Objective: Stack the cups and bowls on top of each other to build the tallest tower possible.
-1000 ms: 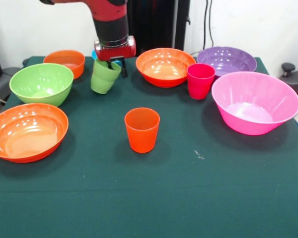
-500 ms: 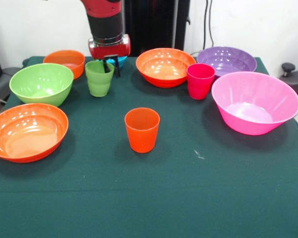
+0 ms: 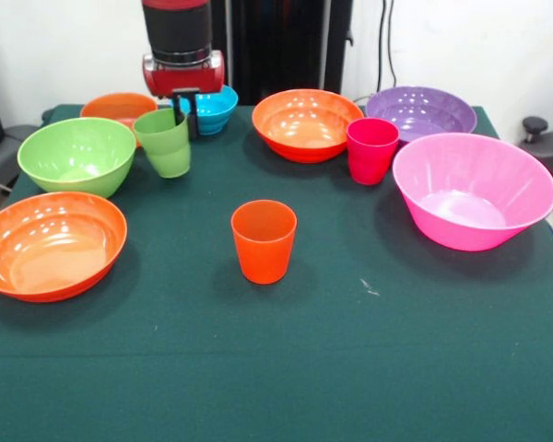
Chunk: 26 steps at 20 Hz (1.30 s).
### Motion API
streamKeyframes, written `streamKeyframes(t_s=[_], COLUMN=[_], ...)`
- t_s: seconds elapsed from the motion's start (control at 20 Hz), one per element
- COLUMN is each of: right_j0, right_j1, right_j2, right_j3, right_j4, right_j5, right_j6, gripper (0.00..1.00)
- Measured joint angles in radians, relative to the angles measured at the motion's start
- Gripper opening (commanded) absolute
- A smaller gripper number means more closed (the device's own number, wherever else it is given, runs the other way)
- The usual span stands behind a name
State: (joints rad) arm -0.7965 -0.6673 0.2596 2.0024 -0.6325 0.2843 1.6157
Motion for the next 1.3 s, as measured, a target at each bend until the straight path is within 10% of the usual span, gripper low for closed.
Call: streamKeyframes(t_s=[1.3], right_j0=[0.267], right_j1=[-0.113], right_j2=[-0.031], right_j3=[0.046], right_j4=[0.143], right_j5=[0.0], right_j6=[0.0], gripper=[0.0])
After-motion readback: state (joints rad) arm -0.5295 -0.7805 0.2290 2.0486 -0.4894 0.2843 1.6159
